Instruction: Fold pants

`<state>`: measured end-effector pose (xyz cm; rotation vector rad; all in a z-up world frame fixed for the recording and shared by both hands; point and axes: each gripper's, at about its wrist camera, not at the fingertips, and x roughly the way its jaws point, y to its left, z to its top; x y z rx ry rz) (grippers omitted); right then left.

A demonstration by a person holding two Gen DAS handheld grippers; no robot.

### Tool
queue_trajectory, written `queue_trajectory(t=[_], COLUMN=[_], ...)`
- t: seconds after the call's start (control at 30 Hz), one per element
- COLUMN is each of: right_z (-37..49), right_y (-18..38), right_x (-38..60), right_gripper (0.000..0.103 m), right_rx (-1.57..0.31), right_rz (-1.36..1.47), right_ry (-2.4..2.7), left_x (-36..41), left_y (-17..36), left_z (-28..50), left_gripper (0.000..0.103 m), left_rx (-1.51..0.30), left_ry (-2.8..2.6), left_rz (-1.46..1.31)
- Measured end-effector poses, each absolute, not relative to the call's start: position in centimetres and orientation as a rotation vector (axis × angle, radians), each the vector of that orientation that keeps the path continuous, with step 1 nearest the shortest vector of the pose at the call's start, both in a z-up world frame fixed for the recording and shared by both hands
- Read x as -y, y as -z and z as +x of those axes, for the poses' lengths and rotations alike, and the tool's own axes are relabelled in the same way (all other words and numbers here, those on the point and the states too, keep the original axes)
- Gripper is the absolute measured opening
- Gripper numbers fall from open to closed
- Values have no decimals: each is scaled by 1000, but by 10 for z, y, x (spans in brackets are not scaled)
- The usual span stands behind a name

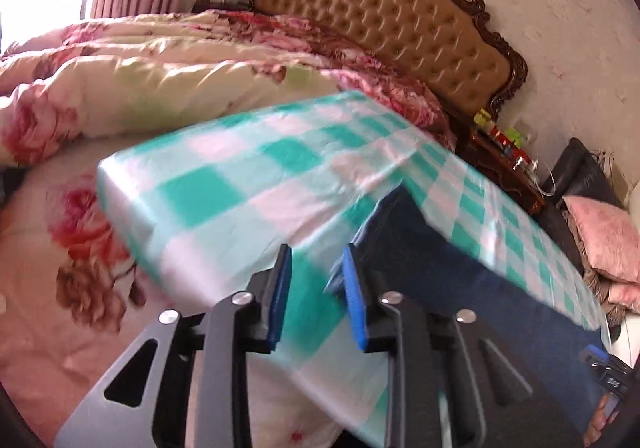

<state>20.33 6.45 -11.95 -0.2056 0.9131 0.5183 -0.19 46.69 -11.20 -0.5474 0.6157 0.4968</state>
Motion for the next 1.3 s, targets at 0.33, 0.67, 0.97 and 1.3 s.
queue_trajectory(t=[0.33, 0.67, 0.97, 1.3], right_z=[190, 190, 193, 196], right_y=[150, 151, 152, 152], right_x=[-78, -73, -73, -70], right_gripper=[62, 68, 74, 84], right_rx=[-924, -901, -907, -924], right_rz=[-295, -289, -277, -269], right_ry=[-492, -488, -472, -466], left_x=[-445, -479, -451, -441], left_y=[133, 127, 109, 125], left_z=[24, 27, 30, 63], left_gripper=[24, 0, 5, 2], left_rx=[-701, -790, -715, -815], left_ry=[-384, -493, -373, -332], left_rz=[-456, -319, -313, -216])
